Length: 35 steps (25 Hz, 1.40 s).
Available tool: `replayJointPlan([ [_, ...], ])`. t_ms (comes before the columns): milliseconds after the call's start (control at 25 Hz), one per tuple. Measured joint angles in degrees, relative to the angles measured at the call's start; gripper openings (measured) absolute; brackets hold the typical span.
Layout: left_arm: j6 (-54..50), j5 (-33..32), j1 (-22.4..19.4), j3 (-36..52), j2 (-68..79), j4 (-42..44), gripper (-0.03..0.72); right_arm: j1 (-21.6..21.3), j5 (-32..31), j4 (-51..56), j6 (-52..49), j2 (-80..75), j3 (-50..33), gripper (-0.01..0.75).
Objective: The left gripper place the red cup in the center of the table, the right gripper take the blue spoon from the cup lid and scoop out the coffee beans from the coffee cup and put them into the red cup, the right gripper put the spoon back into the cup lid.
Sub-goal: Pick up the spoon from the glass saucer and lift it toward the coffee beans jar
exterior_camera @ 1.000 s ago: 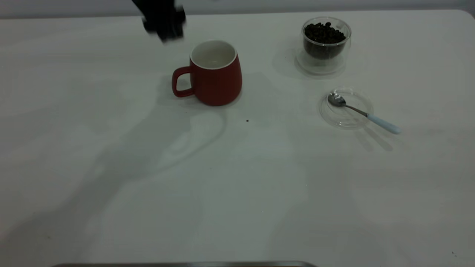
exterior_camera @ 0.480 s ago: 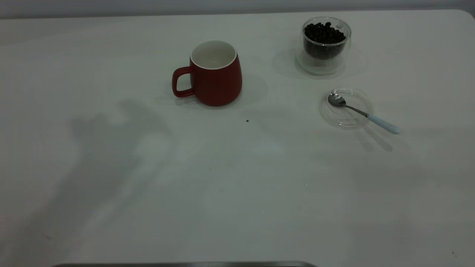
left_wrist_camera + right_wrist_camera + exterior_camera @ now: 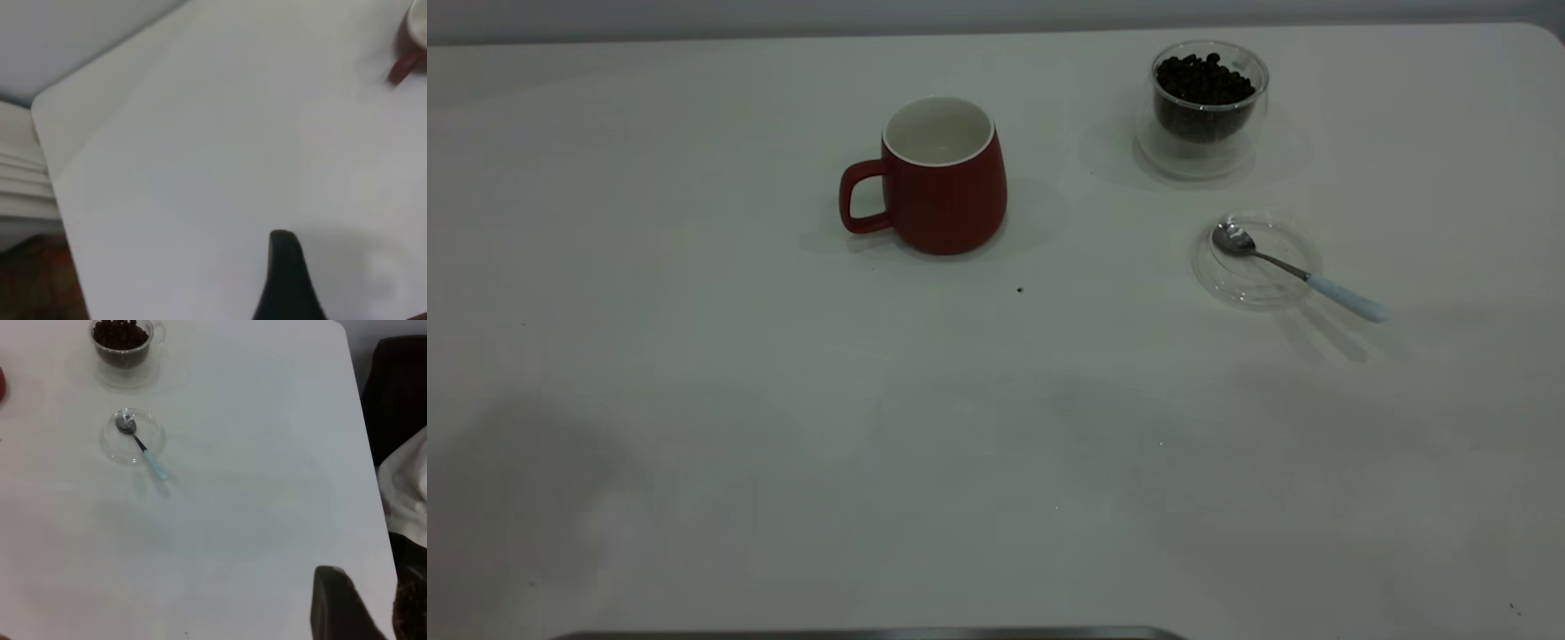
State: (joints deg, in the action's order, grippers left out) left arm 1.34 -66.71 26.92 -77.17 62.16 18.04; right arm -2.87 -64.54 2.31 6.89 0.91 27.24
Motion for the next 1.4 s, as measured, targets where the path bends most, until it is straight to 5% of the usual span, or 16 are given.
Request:
replayJointPlan([
  [480,-0.6,0.0,-0.5,23.6,-35.1,-13.2,0.587,0.0,0.0,0.0,0.0,0.0,0.0,0.243],
  [960,-0.7,0.0,-22.1,42.3,-56.2,-14.2,0.587,0.0,0.0,0.0,0.0,0.0,0.0,0.242],
  [1400,-1.3,0.3,-25.6,47.7,-63.3,-14.6,0.587,0.0,0.0,0.0,0.0,0.0,0.0,0.242],
])
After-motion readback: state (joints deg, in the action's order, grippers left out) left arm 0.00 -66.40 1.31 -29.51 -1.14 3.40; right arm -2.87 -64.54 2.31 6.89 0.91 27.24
